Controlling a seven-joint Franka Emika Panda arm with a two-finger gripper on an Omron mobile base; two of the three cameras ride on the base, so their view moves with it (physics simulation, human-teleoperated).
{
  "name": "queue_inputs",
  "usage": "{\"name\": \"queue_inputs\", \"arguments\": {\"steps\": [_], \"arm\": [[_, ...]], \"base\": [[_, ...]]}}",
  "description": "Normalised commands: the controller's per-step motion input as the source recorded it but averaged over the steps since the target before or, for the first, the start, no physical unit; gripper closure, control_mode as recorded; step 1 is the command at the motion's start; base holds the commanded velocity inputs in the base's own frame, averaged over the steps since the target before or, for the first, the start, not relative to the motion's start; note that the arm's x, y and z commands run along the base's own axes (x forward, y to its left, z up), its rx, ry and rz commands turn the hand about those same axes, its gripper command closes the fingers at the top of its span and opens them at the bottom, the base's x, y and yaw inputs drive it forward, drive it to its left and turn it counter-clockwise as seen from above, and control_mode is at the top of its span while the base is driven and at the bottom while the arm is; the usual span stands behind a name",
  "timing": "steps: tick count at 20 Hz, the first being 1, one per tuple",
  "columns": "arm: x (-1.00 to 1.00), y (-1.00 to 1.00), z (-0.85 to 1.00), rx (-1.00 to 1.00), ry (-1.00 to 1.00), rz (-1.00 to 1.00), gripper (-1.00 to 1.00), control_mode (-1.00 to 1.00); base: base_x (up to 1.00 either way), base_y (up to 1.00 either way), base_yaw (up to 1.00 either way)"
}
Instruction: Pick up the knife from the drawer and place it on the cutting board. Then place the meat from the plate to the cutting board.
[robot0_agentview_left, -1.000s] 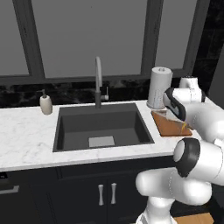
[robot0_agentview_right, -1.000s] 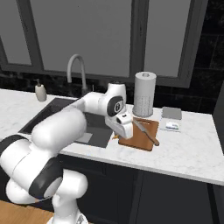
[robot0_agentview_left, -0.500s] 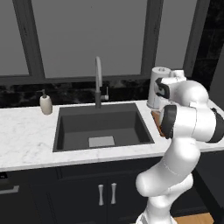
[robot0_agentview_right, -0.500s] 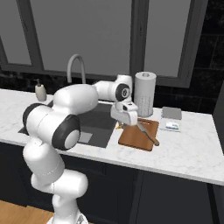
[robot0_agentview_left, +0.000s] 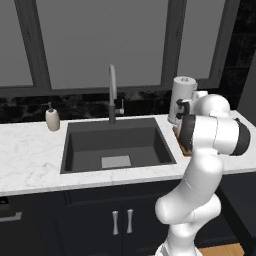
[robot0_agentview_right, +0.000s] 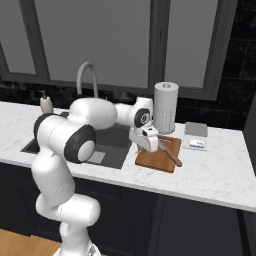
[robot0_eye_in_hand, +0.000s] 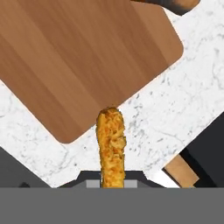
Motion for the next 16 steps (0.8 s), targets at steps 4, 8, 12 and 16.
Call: {"name": "queue_inputs", "arguments": {"steps": [4, 8, 12, 16], "arm": [[0.34, 0.00, -0.35, 0.00, -0.02, 0.00, 1.00, -1.00], [0.45, 0.00, -0.30, 0.00, 0.00, 0.00, 1.00, -1.00], [0.44, -0.12, -0.12, 0.00, 0.00, 0.00, 1.00, -1.00], [0.43, -0.25, -0.04, 0.00, 0.00, 0.00, 1.00, -1.00]], "base": [[0.00, 0.00, 0.00], [0.00, 0.00, 0.00], [0.00, 0.00, 0.00], [0.00, 0.00, 0.00]]}}
